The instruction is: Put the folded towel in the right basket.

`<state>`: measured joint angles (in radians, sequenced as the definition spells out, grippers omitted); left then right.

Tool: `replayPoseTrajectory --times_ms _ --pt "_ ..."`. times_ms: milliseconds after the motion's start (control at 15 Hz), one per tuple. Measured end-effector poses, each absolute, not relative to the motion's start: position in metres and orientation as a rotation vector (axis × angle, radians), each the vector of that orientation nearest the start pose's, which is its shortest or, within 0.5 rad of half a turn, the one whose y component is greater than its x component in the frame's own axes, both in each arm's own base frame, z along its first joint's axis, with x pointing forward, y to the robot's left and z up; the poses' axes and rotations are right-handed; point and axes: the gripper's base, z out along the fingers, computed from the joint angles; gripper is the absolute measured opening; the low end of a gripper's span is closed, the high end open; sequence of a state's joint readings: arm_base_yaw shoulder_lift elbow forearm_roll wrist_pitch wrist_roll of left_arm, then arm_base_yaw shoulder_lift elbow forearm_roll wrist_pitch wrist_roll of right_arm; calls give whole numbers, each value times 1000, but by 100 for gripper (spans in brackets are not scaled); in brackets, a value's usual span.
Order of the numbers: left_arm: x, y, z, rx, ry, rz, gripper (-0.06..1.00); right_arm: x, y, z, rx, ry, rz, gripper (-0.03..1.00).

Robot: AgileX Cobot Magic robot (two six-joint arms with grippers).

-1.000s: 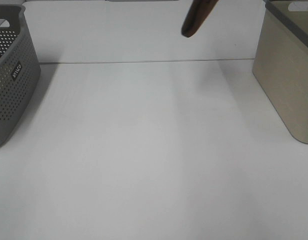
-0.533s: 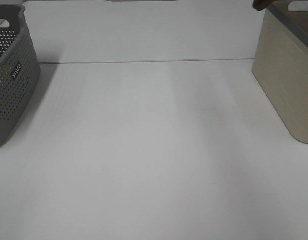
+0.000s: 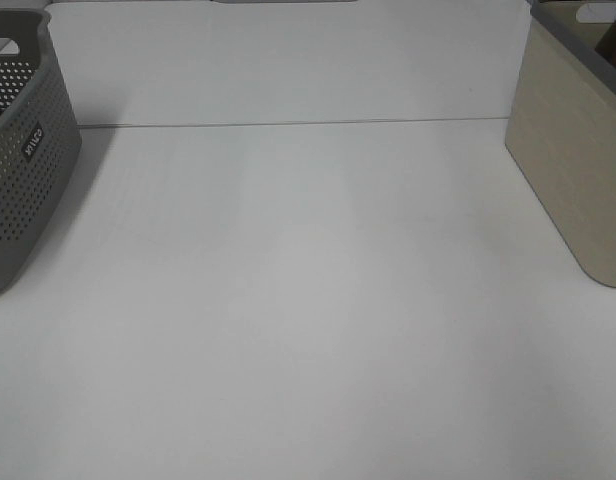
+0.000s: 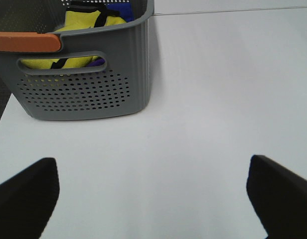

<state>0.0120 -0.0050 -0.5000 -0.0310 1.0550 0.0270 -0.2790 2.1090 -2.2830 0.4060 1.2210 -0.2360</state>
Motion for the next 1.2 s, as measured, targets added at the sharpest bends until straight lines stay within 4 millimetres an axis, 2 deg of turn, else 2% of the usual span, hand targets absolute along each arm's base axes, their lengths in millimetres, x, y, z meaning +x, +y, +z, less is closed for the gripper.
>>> replayPoseTrajectory --times_ms 133,267,333,467,533,667,800,1000,1200 --pt "-5 -3 278 17 2033 -13 97 460 -101 329 101 2548 289 12" --pt "-5 -3 278 17 2033 -13 97 458 -104 306 114 2632 252 24" --pt "-5 -3 278 17 2033 -13 97 457 -104 301 117 2649 253 32" --pt "-5 -3 278 17 2033 -13 97 457 -104 298 132 2659 260 57" --pt "-5 -3 278 17 2033 -13 97 456 -104 299 157 2656 266 66" --pt "-5 -3 278 17 2033 -13 97 453 -102 308 183 2636 278 74" --pt "-5 -3 278 17 2033 -13 97 444 -88 336 147 2575 302 75" --pt "-5 -3 278 17 2033 -13 97 431 -39 374 -3 2505 315 75" --pt "-5 -3 278 17 2033 -13 97 418 8 396 -112 2478 294 75"
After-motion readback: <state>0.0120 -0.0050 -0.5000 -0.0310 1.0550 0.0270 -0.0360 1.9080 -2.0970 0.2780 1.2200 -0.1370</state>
